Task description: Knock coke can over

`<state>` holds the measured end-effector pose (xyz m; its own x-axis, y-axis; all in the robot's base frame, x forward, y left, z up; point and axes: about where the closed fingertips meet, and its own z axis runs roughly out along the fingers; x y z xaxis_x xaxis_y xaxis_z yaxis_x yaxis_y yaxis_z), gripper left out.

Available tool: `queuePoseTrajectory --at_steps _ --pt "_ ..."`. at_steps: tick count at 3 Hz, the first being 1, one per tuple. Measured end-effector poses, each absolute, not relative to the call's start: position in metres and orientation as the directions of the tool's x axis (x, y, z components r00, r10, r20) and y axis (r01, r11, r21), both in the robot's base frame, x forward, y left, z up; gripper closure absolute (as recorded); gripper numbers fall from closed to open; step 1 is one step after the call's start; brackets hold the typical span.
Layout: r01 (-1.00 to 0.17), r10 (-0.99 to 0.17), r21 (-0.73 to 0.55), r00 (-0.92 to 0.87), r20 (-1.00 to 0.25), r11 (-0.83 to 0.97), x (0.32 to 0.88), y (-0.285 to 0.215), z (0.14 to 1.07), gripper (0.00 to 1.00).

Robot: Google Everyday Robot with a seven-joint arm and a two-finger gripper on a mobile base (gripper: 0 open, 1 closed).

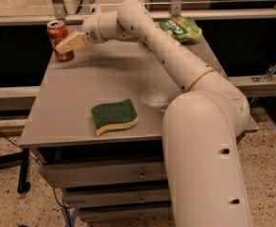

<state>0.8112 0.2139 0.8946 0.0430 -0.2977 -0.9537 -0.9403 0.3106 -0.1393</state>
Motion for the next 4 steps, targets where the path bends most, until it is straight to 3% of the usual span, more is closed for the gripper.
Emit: queuePoseTrajectory --at_steps 1,4 --pt "-0.95 -0.302 -0.103 0.01 -0.953 0.295 0.81 0.223 0.891 0.16" --pt "-0.968 -0.302 -0.041 -0.037 -0.952 0.247 0.764 0.215 0.909 0.86"
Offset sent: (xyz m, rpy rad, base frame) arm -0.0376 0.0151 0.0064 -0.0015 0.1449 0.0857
